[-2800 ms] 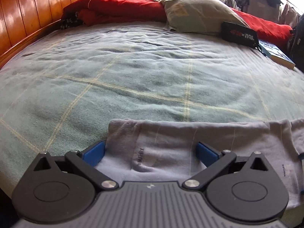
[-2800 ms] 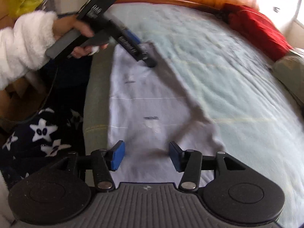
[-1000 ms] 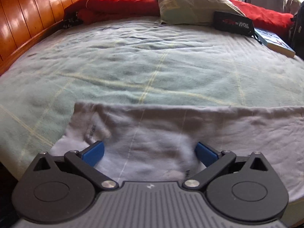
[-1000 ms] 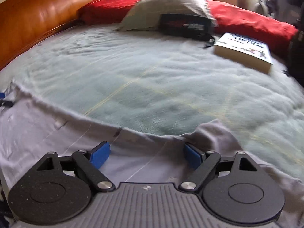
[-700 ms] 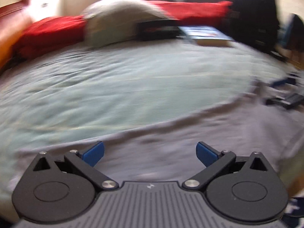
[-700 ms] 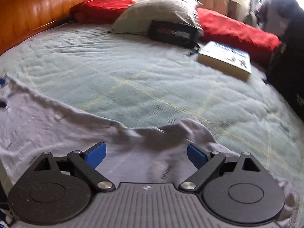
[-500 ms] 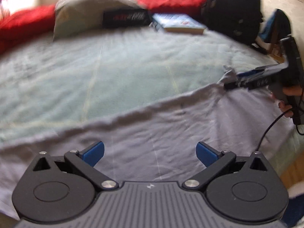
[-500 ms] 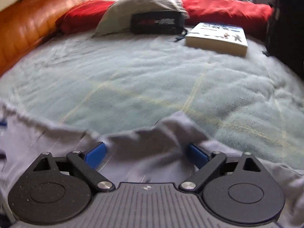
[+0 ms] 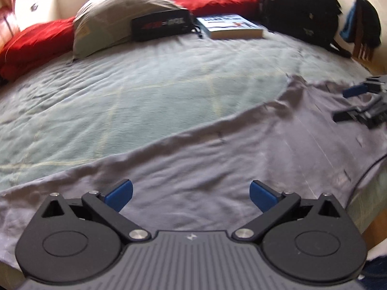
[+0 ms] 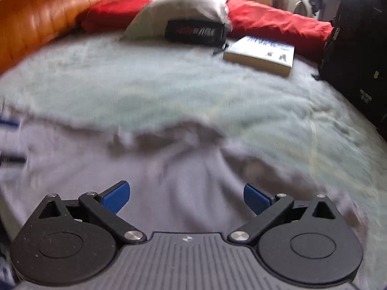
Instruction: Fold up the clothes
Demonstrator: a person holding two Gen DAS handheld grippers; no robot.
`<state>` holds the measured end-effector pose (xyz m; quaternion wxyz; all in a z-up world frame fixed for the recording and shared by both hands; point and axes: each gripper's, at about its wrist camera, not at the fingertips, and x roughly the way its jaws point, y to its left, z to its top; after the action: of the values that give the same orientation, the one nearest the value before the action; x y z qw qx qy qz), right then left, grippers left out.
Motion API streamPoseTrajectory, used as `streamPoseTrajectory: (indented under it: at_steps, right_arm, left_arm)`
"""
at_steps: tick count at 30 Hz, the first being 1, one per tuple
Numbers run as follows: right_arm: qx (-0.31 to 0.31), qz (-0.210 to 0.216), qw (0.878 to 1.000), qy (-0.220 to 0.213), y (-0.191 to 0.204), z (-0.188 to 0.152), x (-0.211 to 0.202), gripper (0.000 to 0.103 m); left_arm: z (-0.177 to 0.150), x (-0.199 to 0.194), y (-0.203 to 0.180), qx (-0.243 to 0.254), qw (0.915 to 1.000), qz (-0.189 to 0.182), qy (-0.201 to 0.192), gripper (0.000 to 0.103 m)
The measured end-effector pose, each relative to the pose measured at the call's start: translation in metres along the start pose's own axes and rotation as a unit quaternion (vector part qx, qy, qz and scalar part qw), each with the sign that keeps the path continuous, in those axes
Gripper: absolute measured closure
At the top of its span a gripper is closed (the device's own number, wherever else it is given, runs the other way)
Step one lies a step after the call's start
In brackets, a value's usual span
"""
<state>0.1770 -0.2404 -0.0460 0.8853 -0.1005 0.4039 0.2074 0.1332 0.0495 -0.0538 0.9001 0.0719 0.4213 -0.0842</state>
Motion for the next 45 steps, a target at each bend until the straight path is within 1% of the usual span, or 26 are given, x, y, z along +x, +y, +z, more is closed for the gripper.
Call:
streamPoseTrajectory:
  at_steps: [3,5,8,9,11,13,16,19,21,23,25,27,29,32,33,34,36,39,41,43,45]
  right_arm:
    - [-0.010,-0.017,1.000,0.021,-0.007,-0.037,-0.008,0.000]
    - [0.009,-0.013,1.000,0.005,-0.020,-0.061,-0.021,0.000]
    - [0.003,-0.021,1.000,0.009,-0.030,-0.087,-0.043,0.000]
    - [0.005,-0.023,1.000,0.011,-0.033,-0.090,-0.049,0.000]
    - [0.012,-0.028,1.000,-0.003,-0.038,-0.090,-0.062,0.000]
    - [0.017,-0.026,0.998,-0.046,-0.045,-0.083,-0.071,0.000]
    - [0.017,-0.007,0.997,-0.076,-0.060,-0.070,-0.064,0.000]
    - [0.023,-0.003,0.998,-0.052,-0.075,-0.066,-0.038,0.000]
    - [0.029,-0.012,0.998,-0.052,-0.080,-0.084,-0.045,0.000]
    - [0.034,-0.021,0.998,-0.052,-0.084,-0.102,-0.052,0.000]
    - [0.039,-0.028,0.997,-0.052,-0.089,-0.119,-0.059,0.000]
    - [0.045,-0.023,0.997,-0.054,-0.089,-0.126,-0.068,0.000]
    - [0.052,-0.021,0.997,-0.057,-0.089,-0.116,-0.074,0.000]
    - [0.050,-0.019,0.994,-0.096,-0.090,-0.087,-0.080,0.000]
    - [0.042,-0.031,0.994,-0.100,-0.088,-0.075,-0.075,0.000]
    - [0.035,-0.043,0.993,-0.101,-0.087,-0.063,-0.067,0.000]
    - [0.029,-0.058,0.994,-0.082,-0.087,-0.043,-0.043,0.000]
    - [0.035,-0.040,0.998,-0.034,-0.095,-0.037,-0.004,0.000]
    - [0.048,-0.031,0.998,-0.034,-0.106,-0.047,-0.002,0.000]
    - [0.066,-0.044,0.996,-0.039,-0.114,-0.057,-0.021,0.001]
    - [0.062,-0.066,0.994,-0.054,-0.108,-0.069,-0.049,0.001]
  left_arm:
    - [-0.007,0.010,-0.005,-0.010,0.9999,0.004,-0.001,0.000]
    - [-0.012,0.015,-0.004,-0.026,0.9996,0.007,-0.006,0.000]
    - [-0.005,0.009,-0.004,-0.039,0.9992,0.014,0.001,0.001]
    - [-0.002,0.005,-0.007,-0.039,0.9990,0.019,0.000,0.001]
    - [0.003,-0.004,-0.014,-0.037,0.9989,0.029,-0.008,0.001]
    - [0.009,-0.012,-0.025,-0.032,0.9989,0.029,-0.017,0.001]
    - [0.015,-0.018,-0.045,-0.020,0.9993,0.020,-0.026,0.001]
    - [0.018,-0.015,-0.065,-0.016,0.9992,0.026,-0.025,0.001]
    - [0.016,-0.014,-0.077,-0.020,0.9990,0.030,-0.027,0.001]
    - [0.009,-0.012,-0.085,-0.026,0.9991,0.019,-0.029,0.001]
    - [0.003,-0.008,-0.091,-0.035,0.9991,0.010,-0.021,0.001]
    - [-0.001,-0.005,-0.098,-0.032,0.9993,0.010,-0.015,0.001]
    - [-0.002,-0.006,-0.106,-0.022,0.9995,0.015,-0.017,0.001]
    - [-0.002,-0.012,-0.116,-0.012,0.9993,0.021,-0.027,0.001]
    - [-0.002,-0.014,-0.118,-0.014,0.9992,0.021,-0.030,0.001]
    - [-0.003,-0.016,-0.120,-0.015,0.9992,0.019,-0.032,0.001]
    - [-0.005,-0.019,-0.124,-0.016,0.9991,0.017,-0.035,0.001]
    - [-0.011,-0.022,-0.129,-0.012,0.9991,0.023,-0.034,0.001]
    - [-0.014,-0.024,-0.129,-0.013,0.9988,0.033,-0.033,0.001]
    - [-0.016,-0.026,-0.129,-0.016,0.9985,0.038,-0.035,0.001]
    - [-0.016,-0.028,-0.131,-0.019,0.9982,0.037,-0.042,0.001]
